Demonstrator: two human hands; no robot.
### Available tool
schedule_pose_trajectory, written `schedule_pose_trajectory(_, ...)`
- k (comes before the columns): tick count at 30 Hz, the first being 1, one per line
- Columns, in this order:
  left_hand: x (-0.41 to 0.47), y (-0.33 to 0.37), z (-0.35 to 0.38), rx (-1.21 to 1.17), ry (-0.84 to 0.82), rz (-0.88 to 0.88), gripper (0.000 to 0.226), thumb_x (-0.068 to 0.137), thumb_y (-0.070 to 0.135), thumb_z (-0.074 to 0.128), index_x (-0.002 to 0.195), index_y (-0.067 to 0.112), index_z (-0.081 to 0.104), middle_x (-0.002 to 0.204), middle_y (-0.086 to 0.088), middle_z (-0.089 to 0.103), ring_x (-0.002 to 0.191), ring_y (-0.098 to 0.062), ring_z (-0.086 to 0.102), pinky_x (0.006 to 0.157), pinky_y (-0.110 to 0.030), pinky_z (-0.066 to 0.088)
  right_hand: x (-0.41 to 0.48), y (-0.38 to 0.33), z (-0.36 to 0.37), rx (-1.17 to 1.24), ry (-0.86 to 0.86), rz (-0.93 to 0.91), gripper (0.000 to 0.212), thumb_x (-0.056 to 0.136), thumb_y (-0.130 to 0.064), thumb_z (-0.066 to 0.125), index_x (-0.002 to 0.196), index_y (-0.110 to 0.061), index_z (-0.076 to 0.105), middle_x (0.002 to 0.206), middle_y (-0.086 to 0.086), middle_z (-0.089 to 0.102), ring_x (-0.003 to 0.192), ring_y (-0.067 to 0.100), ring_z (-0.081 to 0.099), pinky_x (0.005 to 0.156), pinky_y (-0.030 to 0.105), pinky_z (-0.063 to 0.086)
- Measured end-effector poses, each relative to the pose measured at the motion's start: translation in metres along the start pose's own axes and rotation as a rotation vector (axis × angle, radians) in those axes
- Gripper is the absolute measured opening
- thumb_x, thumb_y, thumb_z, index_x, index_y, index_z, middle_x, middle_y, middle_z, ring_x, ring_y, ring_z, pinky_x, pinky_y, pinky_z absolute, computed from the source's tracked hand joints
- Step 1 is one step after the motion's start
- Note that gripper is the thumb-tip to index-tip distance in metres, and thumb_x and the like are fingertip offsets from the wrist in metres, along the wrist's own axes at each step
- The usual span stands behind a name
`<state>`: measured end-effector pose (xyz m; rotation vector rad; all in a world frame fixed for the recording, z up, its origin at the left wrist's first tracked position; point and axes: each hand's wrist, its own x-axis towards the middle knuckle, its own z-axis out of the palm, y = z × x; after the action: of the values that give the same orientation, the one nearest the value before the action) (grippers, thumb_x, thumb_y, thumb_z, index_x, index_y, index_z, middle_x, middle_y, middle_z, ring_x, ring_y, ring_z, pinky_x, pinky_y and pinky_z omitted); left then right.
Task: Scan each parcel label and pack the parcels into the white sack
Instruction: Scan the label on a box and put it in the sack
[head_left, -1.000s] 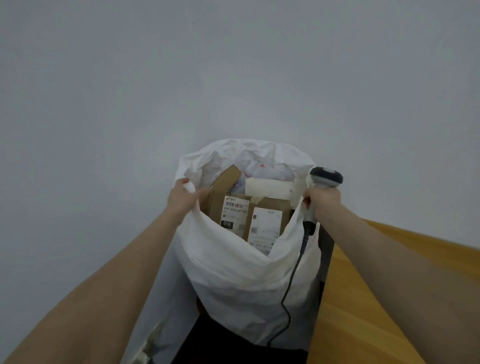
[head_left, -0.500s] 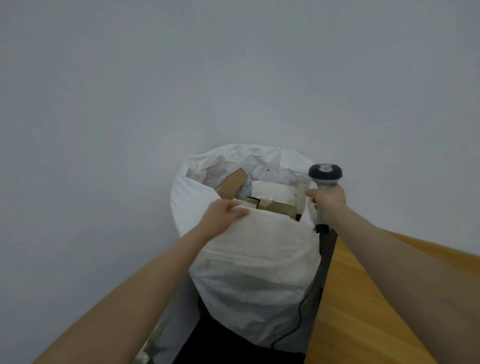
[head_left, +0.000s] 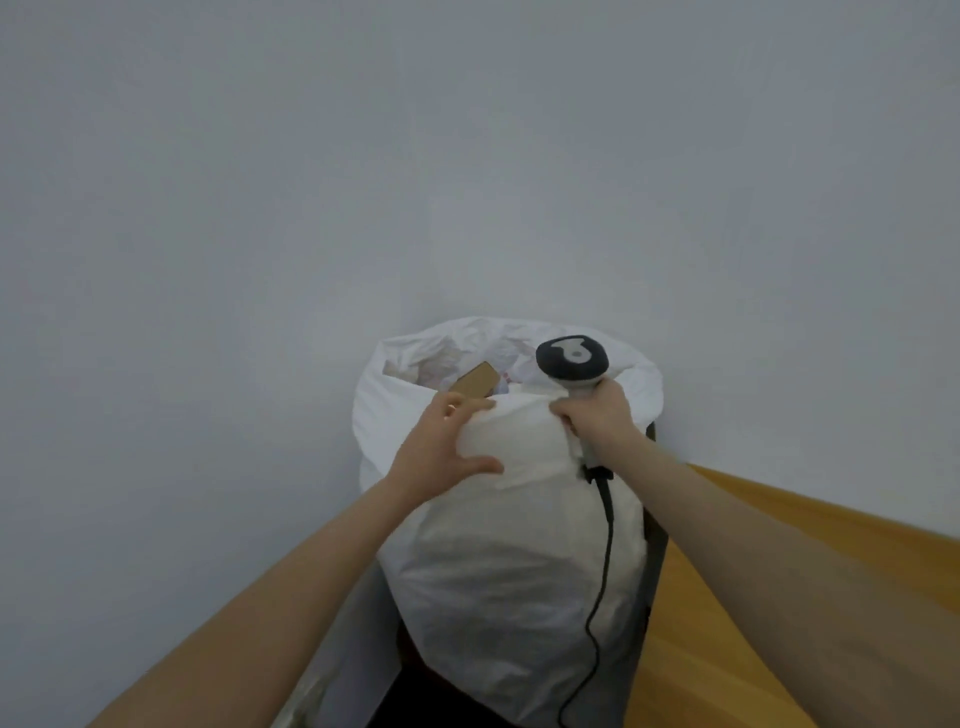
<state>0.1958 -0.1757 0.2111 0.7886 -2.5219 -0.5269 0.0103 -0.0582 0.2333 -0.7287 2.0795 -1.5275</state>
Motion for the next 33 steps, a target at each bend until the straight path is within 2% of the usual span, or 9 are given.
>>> schedule_pose_trajectory(2, -0.006, -0.009, 0.002, 0.153, -0.170, 0.013, 0.090, 0.066, 0.053, 0.079, 0.144, 0.036, 0.036, 0.146, 0.008, 0.031, 0.129, -0.011, 0.034, 0.102, -0.028, 0.034, 0.002, -0.016, -0.008, 0.064, -0.036, -0.046, 0.015, 0.068, 0.002, 0.064, 0.065, -0.006, 0.052, 0.062, 0.011, 0.054, 0.060, 0.023, 0.049, 0.060, 0.032, 0.041)
schedule_pose_trajectory(5, 0.001, -0.006, 0.010, 0.224, -0.098, -0.082, 0.044, 0.080, 0.039, 0.072, 0.122, 0.030, 0.062, 0.133, 0.009, 0.052, 0.121, -0.013, 0.050, 0.092, -0.028, 0.043, 0.002, -0.023, -0.011, 0.113, -0.107, -0.069, 0.023, 0.070, 0.006, 0.062, 0.056, -0.007, 0.050, 0.049, 0.007, 0.051, 0.048, 0.019, 0.045, 0.051, 0.028, 0.038)
schedule_pose_trajectory(9, 0.056, 0.013, -0.040, 0.111, 0.304, -0.267, 0.021, 0.089, 0.032, 0.060, 0.097, 0.018, 0.073, 0.100, -0.008, 0.071, 0.098, -0.027, 0.064, 0.071, -0.028, 0.041, 0.010, -0.010, -0.022, 0.079, -0.075, -0.064, 0.018, 0.074, -0.007, 0.074, 0.084, -0.010, 0.060, 0.069, 0.002, 0.063, 0.061, 0.014, 0.058, 0.057, 0.024, 0.046)
schedule_pose_trajectory(15, 0.076, 0.025, -0.046, -0.128, 0.369, -0.273, 0.018, 0.092, 0.020, 0.054, 0.090, 0.016, 0.072, 0.089, 0.000, 0.071, 0.086, -0.019, 0.061, 0.073, -0.028, 0.044, 0.028, 0.020, -0.027, 0.033, -0.089, -0.046, 0.044, 0.072, -0.014, 0.083, 0.110, -0.012, 0.060, 0.092, 0.001, 0.066, 0.082, 0.018, 0.065, 0.063, 0.026, 0.048)
schedule_pose_trajectory(19, 0.067, 0.023, -0.052, -0.393, 0.149, -0.160, 0.037, 0.094, 0.011, 0.052, 0.061, 0.025, 0.061, 0.056, 0.017, 0.053, 0.058, -0.002, 0.046, 0.057, -0.018, 0.034, 0.039, 0.034, -0.011, -0.064, 0.013, -0.038, 0.051, 0.067, -0.015, 0.083, 0.110, -0.014, 0.056, 0.101, 0.000, 0.061, 0.096, 0.023, 0.058, 0.083, 0.038, 0.050)
schedule_pose_trajectory(25, 0.051, 0.026, -0.057, -0.573, -0.198, -0.153, 0.048, 0.099, 0.015, 0.047, 0.059, 0.030, 0.069, 0.056, 0.018, 0.057, 0.051, 0.003, 0.049, 0.050, -0.011, 0.039, 0.047, 0.035, 0.014, -0.355, -0.049, 0.021, 0.017, 0.072, -0.006, 0.064, 0.082, -0.015, 0.054, 0.080, 0.005, 0.060, 0.079, 0.027, 0.058, 0.067, 0.029, 0.045)
schedule_pose_trajectory(27, 0.057, 0.022, -0.059, -0.525, -0.119, -0.155, 0.048, 0.098, 0.016, 0.049, 0.055, 0.029, 0.065, 0.052, 0.017, 0.050, 0.049, 0.002, 0.043, 0.050, -0.018, 0.036, 0.049, 0.029, 0.012, -0.281, -0.005, 0.036, 0.014, 0.074, -0.003, 0.061, 0.082, -0.012, 0.054, 0.079, 0.007, 0.060, 0.080, 0.029, 0.059, 0.068, 0.031, 0.048)
schedule_pose_trajectory(30, 0.082, 0.010, -0.071, -0.279, 0.195, -0.152, 0.045, 0.094, 0.015, 0.052, 0.050, 0.024, 0.049, 0.047, 0.012, 0.040, 0.047, -0.002, 0.035, 0.053, -0.026, 0.030, 0.073, -0.015, -0.003, -0.070, 0.141, -0.017, 0.011, 0.075, -0.003, 0.062, 0.083, -0.008, 0.056, 0.080, 0.012, 0.060, 0.083, 0.031, 0.061, 0.070, 0.034, 0.050)
schedule_pose_trajectory(33, 0.102, 0.000, -0.076, -0.241, 0.434, -0.199, 0.030, 0.093, 0.016, 0.054, 0.063, 0.021, 0.057, 0.056, 0.011, 0.050, 0.056, -0.006, 0.044, 0.058, -0.026, 0.034, 0.098, -0.081, -0.019, 0.089, 0.225, -0.143, 0.016, 0.073, -0.003, 0.060, 0.080, -0.014, 0.051, 0.073, 0.004, 0.055, 0.075, 0.026, 0.055, 0.062, 0.032, 0.046)
